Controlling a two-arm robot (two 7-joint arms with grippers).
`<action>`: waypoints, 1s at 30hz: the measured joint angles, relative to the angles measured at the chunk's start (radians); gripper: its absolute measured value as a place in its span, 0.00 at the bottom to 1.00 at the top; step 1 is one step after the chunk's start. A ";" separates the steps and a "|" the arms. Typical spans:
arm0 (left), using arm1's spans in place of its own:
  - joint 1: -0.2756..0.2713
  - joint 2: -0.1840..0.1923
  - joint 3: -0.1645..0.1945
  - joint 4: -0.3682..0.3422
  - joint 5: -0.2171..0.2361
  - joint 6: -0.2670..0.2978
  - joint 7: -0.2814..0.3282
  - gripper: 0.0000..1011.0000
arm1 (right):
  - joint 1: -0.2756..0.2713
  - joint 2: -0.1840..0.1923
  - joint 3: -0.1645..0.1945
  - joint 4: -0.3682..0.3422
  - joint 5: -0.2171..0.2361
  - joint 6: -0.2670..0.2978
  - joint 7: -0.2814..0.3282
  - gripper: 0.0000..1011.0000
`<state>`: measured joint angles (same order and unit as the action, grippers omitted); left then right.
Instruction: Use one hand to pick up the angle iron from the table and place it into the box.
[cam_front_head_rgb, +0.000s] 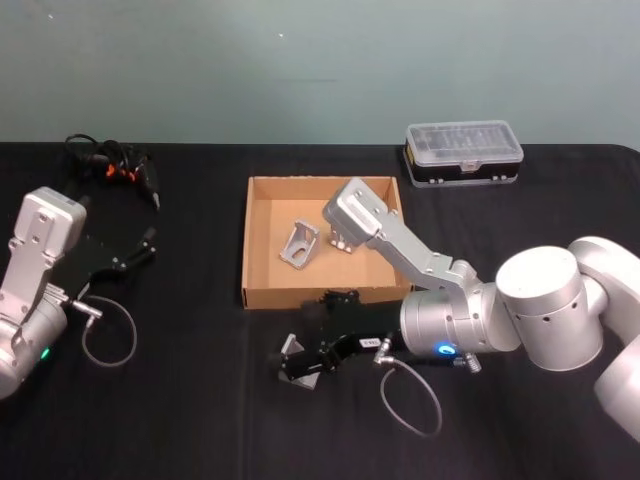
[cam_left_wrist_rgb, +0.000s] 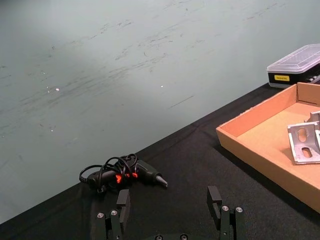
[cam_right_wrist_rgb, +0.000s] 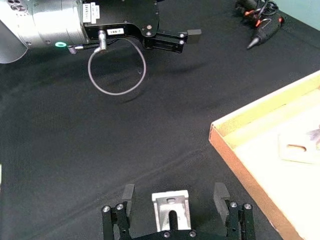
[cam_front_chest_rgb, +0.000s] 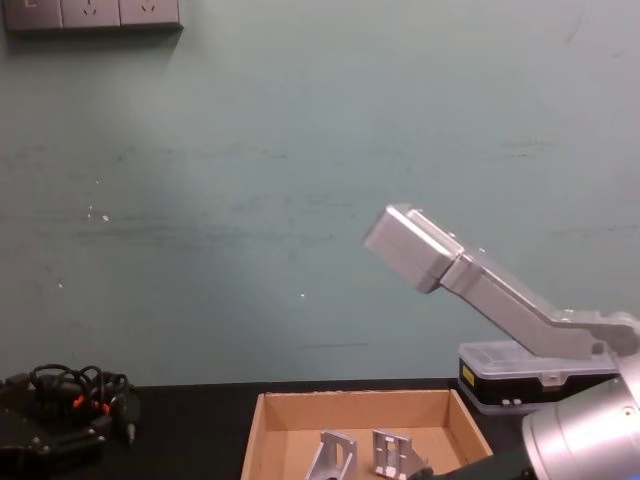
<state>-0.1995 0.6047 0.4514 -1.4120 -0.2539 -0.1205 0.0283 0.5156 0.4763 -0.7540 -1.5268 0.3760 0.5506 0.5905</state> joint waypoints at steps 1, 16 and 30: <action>0.000 0.000 0.000 0.000 0.000 0.000 0.000 1.00 | 0.001 -0.002 -0.001 0.002 0.000 -0.001 0.000 0.99; 0.000 0.000 0.000 0.000 0.000 0.000 0.000 1.00 | 0.004 -0.021 -0.015 0.030 -0.008 -0.001 0.003 0.99; 0.000 0.000 0.000 0.000 0.000 0.000 0.000 1.00 | 0.014 -0.038 -0.033 0.064 -0.027 -0.001 0.010 0.99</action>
<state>-0.1995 0.6047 0.4514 -1.4120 -0.2539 -0.1205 0.0283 0.5294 0.4379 -0.7872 -1.4627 0.3490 0.5500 0.6005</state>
